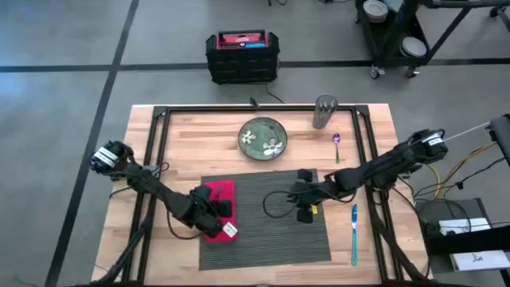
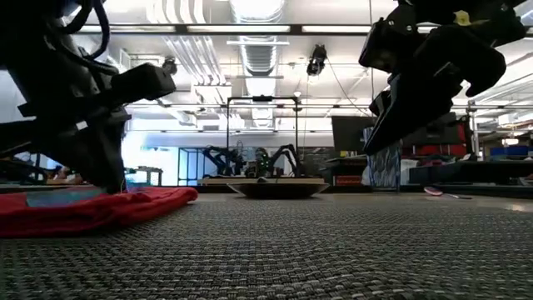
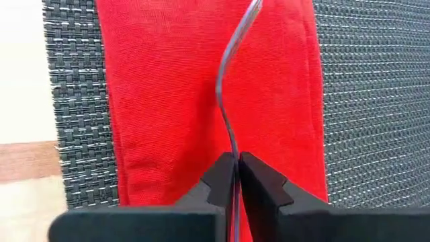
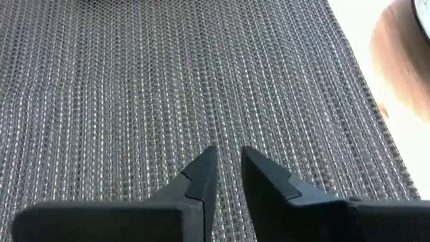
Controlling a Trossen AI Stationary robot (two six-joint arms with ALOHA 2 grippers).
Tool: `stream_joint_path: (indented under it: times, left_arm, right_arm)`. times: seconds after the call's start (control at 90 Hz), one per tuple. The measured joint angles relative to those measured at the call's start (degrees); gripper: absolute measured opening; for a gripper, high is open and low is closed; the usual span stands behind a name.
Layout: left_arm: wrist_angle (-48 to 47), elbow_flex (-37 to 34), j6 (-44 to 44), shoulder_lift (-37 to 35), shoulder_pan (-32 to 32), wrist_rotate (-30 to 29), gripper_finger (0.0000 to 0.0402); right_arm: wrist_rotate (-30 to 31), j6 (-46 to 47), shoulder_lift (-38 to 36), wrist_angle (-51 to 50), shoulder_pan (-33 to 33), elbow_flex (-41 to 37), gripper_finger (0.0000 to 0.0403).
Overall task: Set table place
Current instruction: Put the blue fork on the red table napkin, then put the blue table knife on the gray tablemat
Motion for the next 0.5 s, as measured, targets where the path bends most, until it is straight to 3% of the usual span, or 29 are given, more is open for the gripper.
stream_joint_path:
  times: [0.244, 0.5]
  left_arm:
    - [1.68, -1.88, 1.02, -0.02, 0.0, 2.38, 0.0093]
    - [-4.17, 3.13, 11.42, -3.98, -0.02, 5.64, 0.0152]
  right_arm:
    - [0.0, -0.05, 0.0, 0.01, 0.0, 0.0, 0.0051]
    - [-0.04, -0.11, 0.0, -0.22, 0.0, 0.0, 0.0072]
